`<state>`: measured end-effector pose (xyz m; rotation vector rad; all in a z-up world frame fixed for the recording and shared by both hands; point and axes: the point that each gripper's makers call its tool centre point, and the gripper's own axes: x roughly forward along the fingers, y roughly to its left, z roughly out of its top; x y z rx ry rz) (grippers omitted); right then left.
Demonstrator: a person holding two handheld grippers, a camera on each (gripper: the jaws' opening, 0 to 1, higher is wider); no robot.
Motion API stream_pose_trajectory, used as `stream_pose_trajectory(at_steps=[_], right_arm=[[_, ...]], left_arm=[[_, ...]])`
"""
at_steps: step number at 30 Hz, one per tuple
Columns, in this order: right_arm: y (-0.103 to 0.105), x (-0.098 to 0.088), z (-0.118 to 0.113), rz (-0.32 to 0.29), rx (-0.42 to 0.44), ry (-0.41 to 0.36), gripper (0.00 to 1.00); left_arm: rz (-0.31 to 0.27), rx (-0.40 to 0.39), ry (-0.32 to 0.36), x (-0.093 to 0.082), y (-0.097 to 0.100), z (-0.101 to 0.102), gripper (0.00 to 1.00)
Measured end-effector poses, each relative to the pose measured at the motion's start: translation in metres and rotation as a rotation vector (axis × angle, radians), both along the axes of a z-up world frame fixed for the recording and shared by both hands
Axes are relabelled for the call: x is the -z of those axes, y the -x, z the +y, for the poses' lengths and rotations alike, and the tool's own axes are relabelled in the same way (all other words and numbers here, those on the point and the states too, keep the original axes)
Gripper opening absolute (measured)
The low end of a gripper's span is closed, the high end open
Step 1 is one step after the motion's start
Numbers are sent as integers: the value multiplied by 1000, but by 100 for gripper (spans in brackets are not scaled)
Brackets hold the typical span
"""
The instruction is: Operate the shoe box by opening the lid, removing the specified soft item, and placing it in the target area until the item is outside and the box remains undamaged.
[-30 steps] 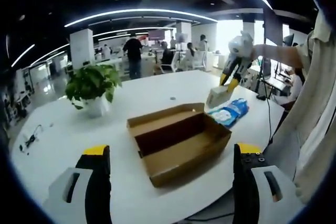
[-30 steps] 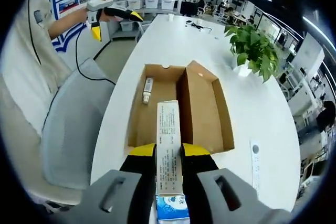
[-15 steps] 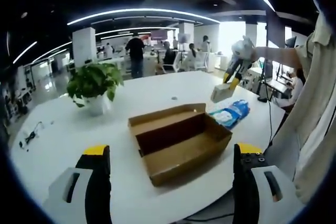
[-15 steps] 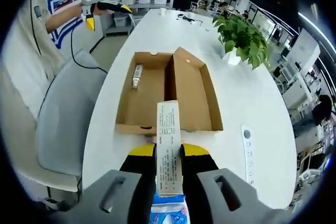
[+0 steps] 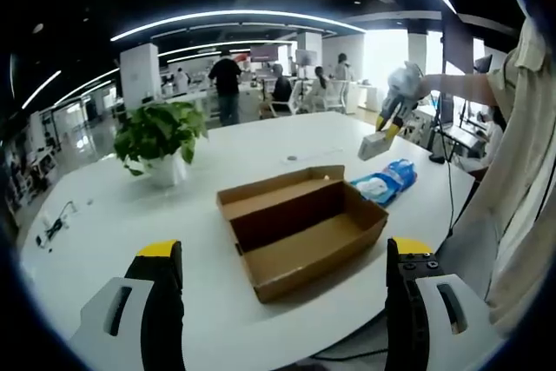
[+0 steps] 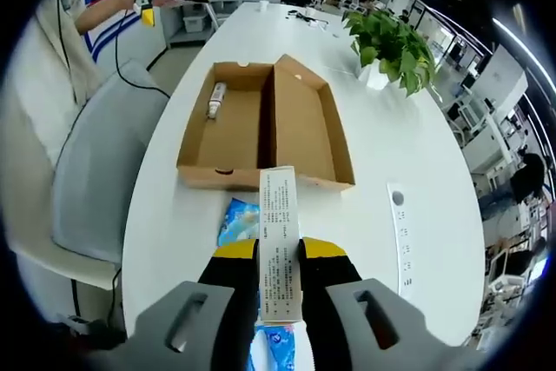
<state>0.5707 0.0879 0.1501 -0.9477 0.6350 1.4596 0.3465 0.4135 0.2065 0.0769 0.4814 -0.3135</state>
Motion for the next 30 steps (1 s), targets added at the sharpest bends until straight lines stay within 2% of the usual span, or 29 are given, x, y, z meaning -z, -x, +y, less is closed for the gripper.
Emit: stream_pose_trajectory(at_steps=[17, 30], right_arm=[[-28, 31, -46, -20, 27, 80, 15], [-44, 58, -77, -27, 45, 152, 15]], left_arm=[[10, 4, -1, 1, -7, 0, 100], [27, -14, -4, 11, -6, 11, 100]])
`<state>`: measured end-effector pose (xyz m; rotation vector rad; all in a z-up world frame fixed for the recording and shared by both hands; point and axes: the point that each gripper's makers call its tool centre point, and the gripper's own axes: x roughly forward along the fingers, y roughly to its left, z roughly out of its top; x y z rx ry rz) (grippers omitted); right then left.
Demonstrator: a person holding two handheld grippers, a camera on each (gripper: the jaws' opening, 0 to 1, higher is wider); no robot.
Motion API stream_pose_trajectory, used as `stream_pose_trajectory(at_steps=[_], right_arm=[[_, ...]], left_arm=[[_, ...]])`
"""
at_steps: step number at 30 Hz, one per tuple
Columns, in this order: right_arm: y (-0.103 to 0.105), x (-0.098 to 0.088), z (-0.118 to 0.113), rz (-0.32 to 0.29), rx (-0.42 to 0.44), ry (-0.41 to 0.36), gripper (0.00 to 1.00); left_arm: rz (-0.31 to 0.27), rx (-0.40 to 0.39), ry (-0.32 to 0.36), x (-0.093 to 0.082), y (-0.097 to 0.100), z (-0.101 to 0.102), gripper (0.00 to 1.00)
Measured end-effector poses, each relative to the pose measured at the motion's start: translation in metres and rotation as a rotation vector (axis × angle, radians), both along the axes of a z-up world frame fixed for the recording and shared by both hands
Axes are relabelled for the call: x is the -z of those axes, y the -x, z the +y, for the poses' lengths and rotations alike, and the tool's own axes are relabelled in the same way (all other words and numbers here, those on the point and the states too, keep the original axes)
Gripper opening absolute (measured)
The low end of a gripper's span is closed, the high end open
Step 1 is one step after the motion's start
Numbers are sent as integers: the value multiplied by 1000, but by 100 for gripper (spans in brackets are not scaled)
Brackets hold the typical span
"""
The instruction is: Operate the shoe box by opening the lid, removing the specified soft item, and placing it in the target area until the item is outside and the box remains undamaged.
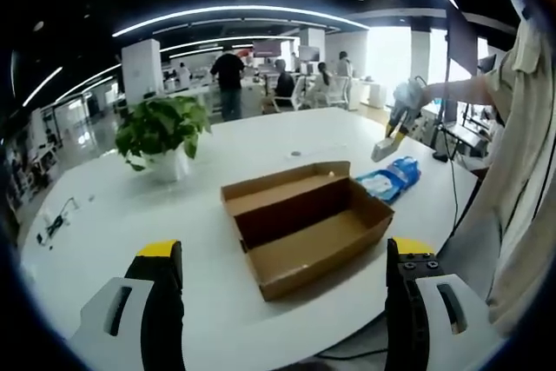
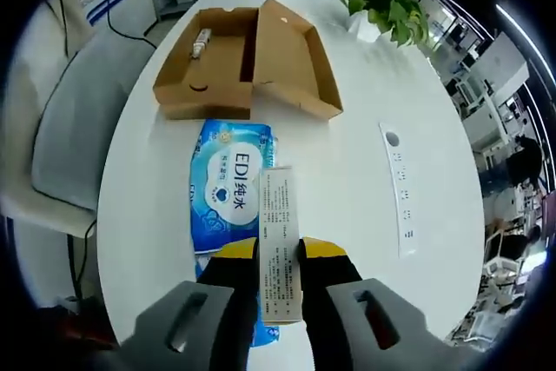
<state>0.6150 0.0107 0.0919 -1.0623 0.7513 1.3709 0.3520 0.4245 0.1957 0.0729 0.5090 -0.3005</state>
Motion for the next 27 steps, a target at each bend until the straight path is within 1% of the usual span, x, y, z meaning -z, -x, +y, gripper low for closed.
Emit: stream_pose_trajectory(at_steps=[3, 13, 17, 22, 27], right_arm=[[-3, 5, -5, 3, 7, 5, 15], [-18, 26, -26, -18, 18, 51, 15], [-22, 36, -34, -16, 15, 75, 15], [-26, 44, -42, -15, 23, 92, 15], [-26, 53, -49, -5, 16, 119, 16]], left_arm=[[0, -1, 3, 1, 0, 0, 100], [14, 7, -4, 4, -1, 0, 100], [18, 15, -2, 5, -3, -3, 100], [22, 26, -1, 7, -6, -7, 100], [28, 29, -4, 8, -7, -9, 100]])
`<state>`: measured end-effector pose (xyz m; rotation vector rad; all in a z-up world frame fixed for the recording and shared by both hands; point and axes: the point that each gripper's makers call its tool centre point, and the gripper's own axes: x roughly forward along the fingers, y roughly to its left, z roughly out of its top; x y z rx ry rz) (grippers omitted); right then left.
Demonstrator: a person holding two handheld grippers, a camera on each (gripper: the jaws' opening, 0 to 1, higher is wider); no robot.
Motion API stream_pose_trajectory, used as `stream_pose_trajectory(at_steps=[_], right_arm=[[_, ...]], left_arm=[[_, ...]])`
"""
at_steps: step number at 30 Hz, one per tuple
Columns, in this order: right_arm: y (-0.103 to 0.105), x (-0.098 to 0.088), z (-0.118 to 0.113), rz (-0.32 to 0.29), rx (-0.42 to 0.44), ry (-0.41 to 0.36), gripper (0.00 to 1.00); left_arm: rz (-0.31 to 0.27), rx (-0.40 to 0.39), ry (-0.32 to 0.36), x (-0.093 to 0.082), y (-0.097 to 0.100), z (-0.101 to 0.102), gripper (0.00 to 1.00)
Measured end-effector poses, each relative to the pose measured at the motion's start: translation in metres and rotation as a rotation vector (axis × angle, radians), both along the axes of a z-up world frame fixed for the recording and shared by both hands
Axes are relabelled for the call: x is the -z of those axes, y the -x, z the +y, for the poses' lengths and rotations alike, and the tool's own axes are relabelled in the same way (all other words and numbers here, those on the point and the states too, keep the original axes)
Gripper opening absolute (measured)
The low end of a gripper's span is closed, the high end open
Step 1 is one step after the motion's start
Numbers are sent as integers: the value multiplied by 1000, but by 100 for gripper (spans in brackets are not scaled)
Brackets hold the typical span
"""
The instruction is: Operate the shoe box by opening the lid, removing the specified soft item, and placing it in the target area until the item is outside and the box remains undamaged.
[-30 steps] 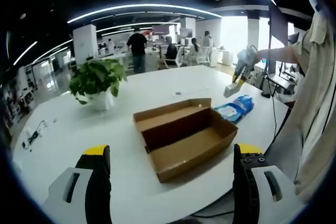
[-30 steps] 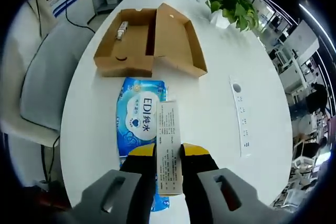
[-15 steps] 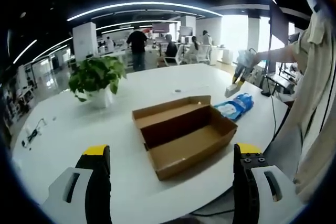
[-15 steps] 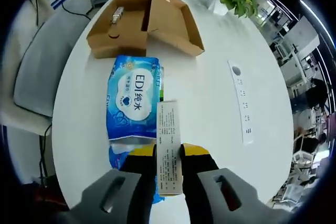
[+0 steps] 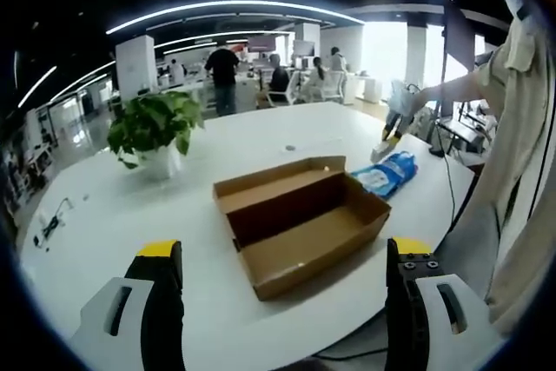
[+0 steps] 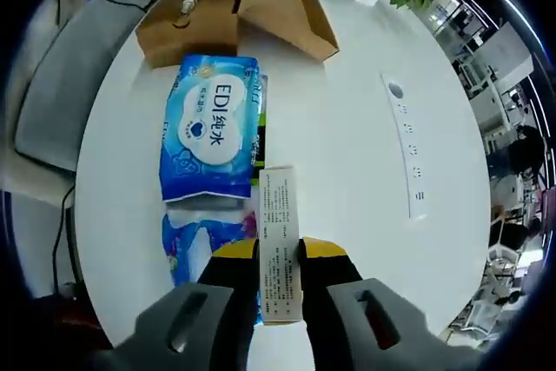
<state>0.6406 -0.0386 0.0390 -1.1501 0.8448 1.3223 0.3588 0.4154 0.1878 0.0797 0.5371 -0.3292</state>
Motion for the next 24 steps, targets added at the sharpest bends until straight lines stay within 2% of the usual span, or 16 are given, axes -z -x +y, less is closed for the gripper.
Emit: stream_pose_trajectory(at_steps=[10, 14, 24], right_arm=[[-4, 17, -13, 0, -13, 58, 16], [-7, 24, -24, -14, -36, 120, 16], [-15, 24, -26, -19, -6, 119, 16]], left_arm=[[11, 5, -1, 2, -2, -5, 100], [13, 15, 2, 3, -5, -10, 100], [26, 28, 1, 7, -5, -17, 100]])
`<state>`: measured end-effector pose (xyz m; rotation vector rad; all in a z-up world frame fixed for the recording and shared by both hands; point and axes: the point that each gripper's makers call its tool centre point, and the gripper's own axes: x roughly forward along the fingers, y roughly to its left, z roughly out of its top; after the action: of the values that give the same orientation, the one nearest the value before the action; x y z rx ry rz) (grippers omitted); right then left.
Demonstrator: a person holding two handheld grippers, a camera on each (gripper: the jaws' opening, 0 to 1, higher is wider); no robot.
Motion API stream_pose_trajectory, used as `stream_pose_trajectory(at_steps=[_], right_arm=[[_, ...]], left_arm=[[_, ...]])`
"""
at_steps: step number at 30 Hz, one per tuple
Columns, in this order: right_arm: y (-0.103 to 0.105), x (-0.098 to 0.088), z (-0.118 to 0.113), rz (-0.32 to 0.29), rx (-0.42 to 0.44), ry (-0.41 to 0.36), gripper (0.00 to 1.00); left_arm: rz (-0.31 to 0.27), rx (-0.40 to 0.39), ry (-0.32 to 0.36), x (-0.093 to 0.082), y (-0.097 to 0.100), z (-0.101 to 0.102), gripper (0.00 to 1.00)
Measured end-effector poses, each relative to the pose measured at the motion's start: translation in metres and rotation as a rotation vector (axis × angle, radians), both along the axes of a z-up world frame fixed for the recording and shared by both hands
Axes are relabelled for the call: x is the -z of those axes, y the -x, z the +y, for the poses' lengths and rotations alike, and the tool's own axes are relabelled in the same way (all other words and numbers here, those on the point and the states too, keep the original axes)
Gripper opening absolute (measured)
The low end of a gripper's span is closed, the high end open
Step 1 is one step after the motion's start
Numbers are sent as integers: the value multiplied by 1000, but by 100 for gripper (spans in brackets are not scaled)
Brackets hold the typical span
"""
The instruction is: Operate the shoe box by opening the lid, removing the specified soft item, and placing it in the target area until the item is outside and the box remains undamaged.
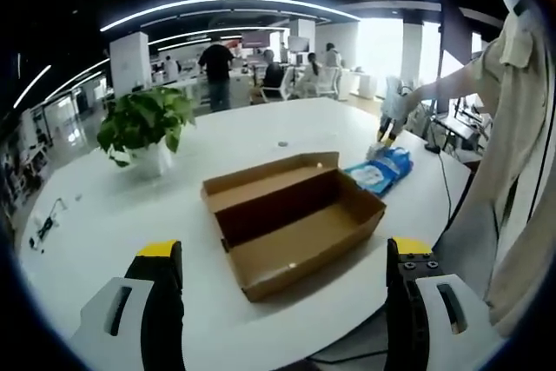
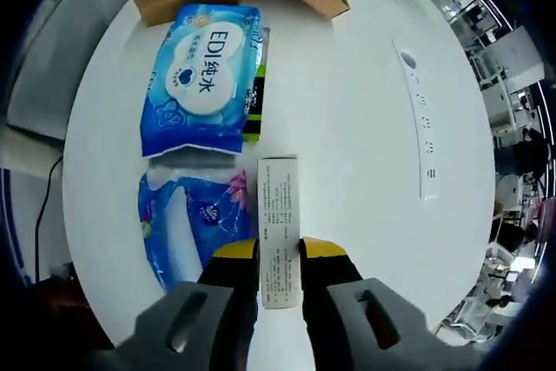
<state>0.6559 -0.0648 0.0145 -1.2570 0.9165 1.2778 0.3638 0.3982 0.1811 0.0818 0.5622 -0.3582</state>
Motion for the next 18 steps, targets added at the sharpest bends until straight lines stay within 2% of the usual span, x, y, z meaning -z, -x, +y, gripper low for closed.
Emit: stream_pose_trajectory(at_steps=[5, 18], right_arm=[[-6, 1, -1, -12, 20, -1, 16], [-9, 0, -1, -47, -5, 10, 17]], left_arm=[[-1, 1, -1, -2, 1, -1, 100], [8, 12, 1, -1, 0, -1, 100]])
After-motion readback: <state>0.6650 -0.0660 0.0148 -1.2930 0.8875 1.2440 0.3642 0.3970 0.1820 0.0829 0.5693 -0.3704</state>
